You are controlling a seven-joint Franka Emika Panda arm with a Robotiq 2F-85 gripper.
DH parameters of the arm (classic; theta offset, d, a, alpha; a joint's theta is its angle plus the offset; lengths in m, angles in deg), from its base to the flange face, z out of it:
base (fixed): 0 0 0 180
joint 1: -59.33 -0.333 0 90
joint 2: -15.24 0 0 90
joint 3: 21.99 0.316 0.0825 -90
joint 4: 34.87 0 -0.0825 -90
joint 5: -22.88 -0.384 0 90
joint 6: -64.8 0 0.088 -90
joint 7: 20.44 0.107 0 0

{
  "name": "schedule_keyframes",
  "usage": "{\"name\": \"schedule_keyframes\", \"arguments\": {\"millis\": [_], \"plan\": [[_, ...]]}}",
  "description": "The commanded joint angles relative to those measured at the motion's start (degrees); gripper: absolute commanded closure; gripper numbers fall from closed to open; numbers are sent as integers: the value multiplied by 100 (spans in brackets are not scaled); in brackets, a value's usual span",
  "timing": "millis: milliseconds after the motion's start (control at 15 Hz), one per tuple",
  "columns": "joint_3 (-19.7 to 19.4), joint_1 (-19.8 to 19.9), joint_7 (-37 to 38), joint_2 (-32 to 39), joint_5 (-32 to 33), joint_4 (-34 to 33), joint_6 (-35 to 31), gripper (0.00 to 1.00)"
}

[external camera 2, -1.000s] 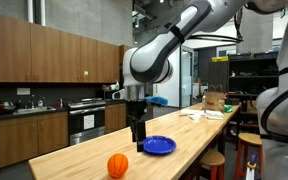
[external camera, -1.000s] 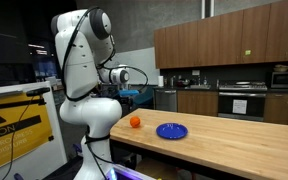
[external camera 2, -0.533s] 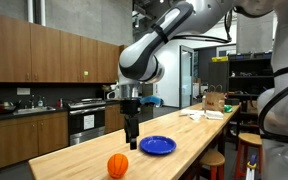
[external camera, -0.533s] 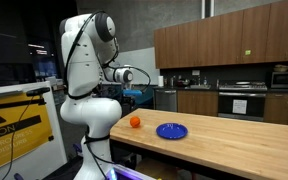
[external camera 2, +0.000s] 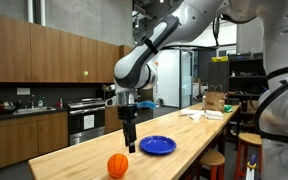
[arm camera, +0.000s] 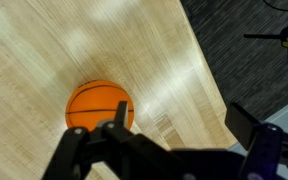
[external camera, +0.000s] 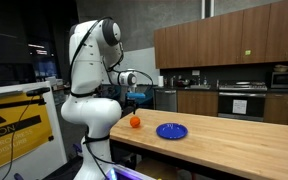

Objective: Put the ball on the plate

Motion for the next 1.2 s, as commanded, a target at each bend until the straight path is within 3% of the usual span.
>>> {"name": "schedule_keyframes", "arguments": {"millis": [0,400,800,1133], "plan": [[122,138,11,350,218,-312,58,0],[204,189,-41,538,842,-386,-198,0],[316,221,-322,597,841,-335,-553,0],[219,362,-662,760,1159,-494,-334,0]]}}
